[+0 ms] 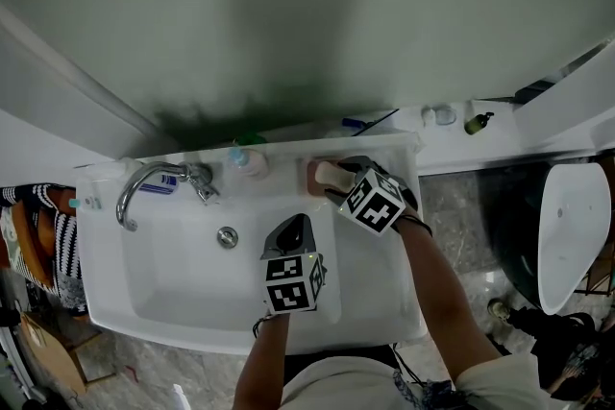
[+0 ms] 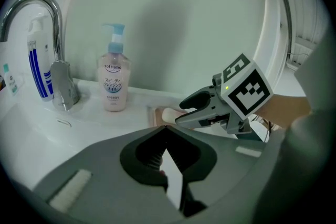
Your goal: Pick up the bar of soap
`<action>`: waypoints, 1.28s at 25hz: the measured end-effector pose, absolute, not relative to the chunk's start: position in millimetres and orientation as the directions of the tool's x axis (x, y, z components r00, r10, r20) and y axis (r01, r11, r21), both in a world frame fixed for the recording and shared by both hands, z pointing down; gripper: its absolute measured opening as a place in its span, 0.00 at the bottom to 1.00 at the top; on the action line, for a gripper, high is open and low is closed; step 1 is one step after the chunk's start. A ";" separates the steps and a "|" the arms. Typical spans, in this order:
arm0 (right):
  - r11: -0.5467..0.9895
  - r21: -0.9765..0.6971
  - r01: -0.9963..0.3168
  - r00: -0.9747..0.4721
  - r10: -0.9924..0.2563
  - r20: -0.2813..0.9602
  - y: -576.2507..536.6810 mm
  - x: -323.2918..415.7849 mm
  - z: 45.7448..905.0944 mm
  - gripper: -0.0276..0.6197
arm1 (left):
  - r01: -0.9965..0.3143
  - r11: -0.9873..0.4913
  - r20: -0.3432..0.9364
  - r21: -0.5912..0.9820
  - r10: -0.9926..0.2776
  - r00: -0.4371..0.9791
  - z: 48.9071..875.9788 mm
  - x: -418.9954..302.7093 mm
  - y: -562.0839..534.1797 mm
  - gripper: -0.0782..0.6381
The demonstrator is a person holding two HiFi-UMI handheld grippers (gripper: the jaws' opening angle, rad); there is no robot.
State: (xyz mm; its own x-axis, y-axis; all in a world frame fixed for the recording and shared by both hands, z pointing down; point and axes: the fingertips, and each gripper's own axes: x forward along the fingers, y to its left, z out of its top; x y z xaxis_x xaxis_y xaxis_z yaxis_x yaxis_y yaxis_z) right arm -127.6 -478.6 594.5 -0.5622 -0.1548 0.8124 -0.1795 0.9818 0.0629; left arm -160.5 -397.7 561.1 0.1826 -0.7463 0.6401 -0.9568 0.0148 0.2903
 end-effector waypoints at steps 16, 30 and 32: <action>0.988 0.030 -0.149 -0.490 -0.100 0.866 -487.4 -128.7 626.3 0.42 | -0.965 0.040 0.672 0.259 -0.725 0.150 570.4 -171.2 -394.5 0.12; 0.989 -0.040 -0.139 -0.485 -0.033 0.874 -488.5 -127.4 632.9 0.42 | -0.969 0.041 0.673 0.245 -0.727 0.139 570.5 -176.9 -394.4 0.12; 0.990 -0.038 -0.136 -0.489 -0.034 0.872 -488.7 -127.6 633.1 0.42 | -0.970 0.035 0.675 0.242 -0.724 0.142 571.4 -174.7 -394.3 0.12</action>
